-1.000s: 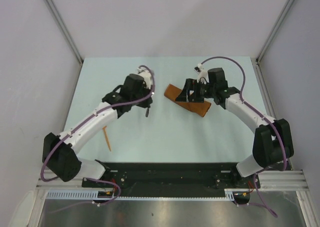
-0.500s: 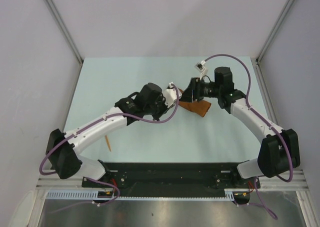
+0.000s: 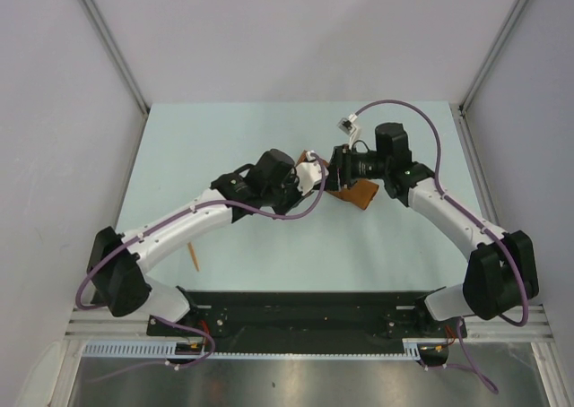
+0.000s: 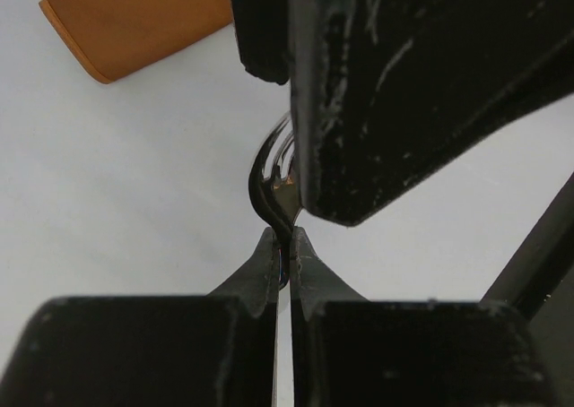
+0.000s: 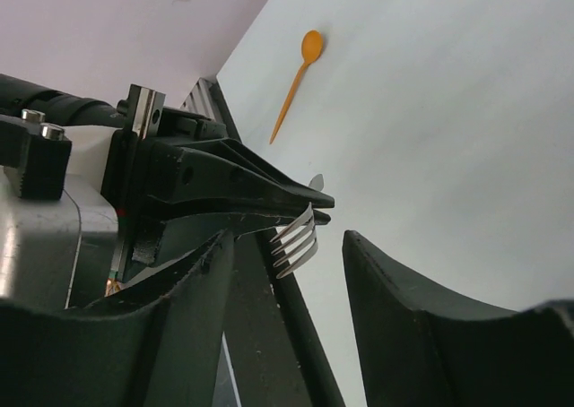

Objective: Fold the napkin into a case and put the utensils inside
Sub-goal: Pass from the left arm to the right, then insert the knife into the folded napkin.

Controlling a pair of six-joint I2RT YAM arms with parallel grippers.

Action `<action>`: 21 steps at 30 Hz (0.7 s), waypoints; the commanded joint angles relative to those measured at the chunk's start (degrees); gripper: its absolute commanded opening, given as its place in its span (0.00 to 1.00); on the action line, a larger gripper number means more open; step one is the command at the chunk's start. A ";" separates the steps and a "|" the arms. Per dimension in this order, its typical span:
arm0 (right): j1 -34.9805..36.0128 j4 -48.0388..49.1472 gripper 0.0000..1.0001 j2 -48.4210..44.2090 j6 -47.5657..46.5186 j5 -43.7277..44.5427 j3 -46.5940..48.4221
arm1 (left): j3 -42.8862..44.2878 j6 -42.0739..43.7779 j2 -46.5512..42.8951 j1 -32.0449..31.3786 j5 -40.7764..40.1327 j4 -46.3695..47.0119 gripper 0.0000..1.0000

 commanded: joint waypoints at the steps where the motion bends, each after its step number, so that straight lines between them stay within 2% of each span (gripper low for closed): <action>1: 1.36 -0.36 0.53 0.26 -1.89 -0.57 1.11 | 2.60 1.25 0.38 -0.20 1.57 -0.27 0.00; 3: 1.89 -0.01 0.48 1.22 -1.98 -0.13 1.11 | 3.39 1.42 0.64 -0.20 1.83 -0.71 0.00; 4: 2.07 -0.36 0.40 1.67 -2.16 -0.39 1.72 | 3.48 1.51 0.73 -0.20 2.01 -1.14 0.00; 8: 2.16 -1.60 0.30 3.43 -2.95 -0.05 2.43 | 3.22 1.42 -0.32 -0.20 2.10 -0.97 0.00; 9: 2.16 -1.16 0.24 3.51 -2.69 0.57 2.43 | 3.22 1.42 -0.58 -0.20 2.18 -1.06 0.00; 10: 2.07 -1.33 0.04 4.21 -2.34 1.70 2.60 | 3.04 1.68 -0.59 -0.20 2.62 -1.06 0.00; 11: 1.72 -1.59 0.00 4.39 -1.98 2.24 3.04 | 3.04 1.34 -0.85 -0.20 2.36 -0.89 0.00; 12: 1.28 0.14 0.00 4.39 -0.85 4.07 2.61 | 2.87 0.81 -1.02 -0.02 1.40 -0.54 0.04; 13: -0.03 2.25 0.00 3.26 2.47 4.87 1.30 | 2.52 -1.11 -1.29 0.33 0.35 0.42 0.15; 15: -2.05 5.42 0.00 1.33 6.53 11.68 -2.74 | 1.90 -4.62 -2.51 3.92 -2.38 4.81 0.47; 19: -7.68 12.99 0.00 -3.42 17.93 19.63 -11.45 | 0.32 -20.96 -2.96 14.37 2.62 13.25 0.51; 21: -10.49 15.78 0.00 -4.48 20.94 24.10 -15.93 | 1.45 -29.20 0.27 18.34 2.98 16.51 0.47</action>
